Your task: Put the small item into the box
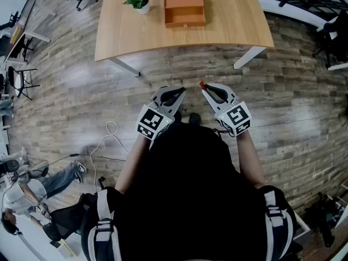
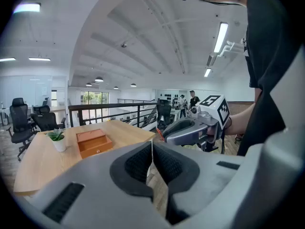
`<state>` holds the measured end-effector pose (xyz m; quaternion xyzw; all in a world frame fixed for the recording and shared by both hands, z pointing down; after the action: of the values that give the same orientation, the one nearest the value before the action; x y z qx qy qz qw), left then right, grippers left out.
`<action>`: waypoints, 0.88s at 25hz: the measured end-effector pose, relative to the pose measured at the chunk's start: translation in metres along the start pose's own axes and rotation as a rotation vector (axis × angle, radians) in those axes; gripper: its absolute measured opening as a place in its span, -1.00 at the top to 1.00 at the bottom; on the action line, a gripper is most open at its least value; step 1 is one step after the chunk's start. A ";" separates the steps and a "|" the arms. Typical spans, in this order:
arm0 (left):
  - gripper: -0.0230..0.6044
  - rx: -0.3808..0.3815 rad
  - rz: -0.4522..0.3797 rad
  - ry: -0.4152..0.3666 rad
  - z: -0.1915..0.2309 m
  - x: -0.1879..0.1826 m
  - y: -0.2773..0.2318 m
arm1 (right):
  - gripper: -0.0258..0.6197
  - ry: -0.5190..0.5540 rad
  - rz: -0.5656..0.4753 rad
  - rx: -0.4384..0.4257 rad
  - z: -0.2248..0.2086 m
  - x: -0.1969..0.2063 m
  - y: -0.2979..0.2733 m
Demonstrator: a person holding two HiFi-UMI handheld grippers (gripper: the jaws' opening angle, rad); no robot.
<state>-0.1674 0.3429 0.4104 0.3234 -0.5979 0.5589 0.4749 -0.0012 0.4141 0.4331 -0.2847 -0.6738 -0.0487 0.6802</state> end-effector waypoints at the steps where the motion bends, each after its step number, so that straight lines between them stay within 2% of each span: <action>1: 0.84 -0.002 -0.001 0.002 0.000 0.000 0.001 | 0.71 0.003 0.002 -0.001 0.000 0.000 0.000; 11: 0.84 -0.021 -0.021 0.010 -0.002 -0.003 0.006 | 0.71 -0.011 -0.025 -0.011 0.003 0.000 0.009; 22: 0.84 -0.055 -0.002 0.020 -0.007 0.007 0.015 | 0.71 -0.012 -0.035 -0.039 0.001 0.002 0.011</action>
<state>-0.1819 0.3530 0.4113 0.3054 -0.6078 0.5451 0.4901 0.0027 0.4242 0.4314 -0.2864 -0.6816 -0.0720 0.6695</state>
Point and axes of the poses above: the fingertips, and each gripper's own axes: y backward along the fingers, z to its left, x out of its underside, the point moved 8 cm from there along y, backward along the fingers, and after that the axes turned 2 degrees about y, right-handed, at the moved point
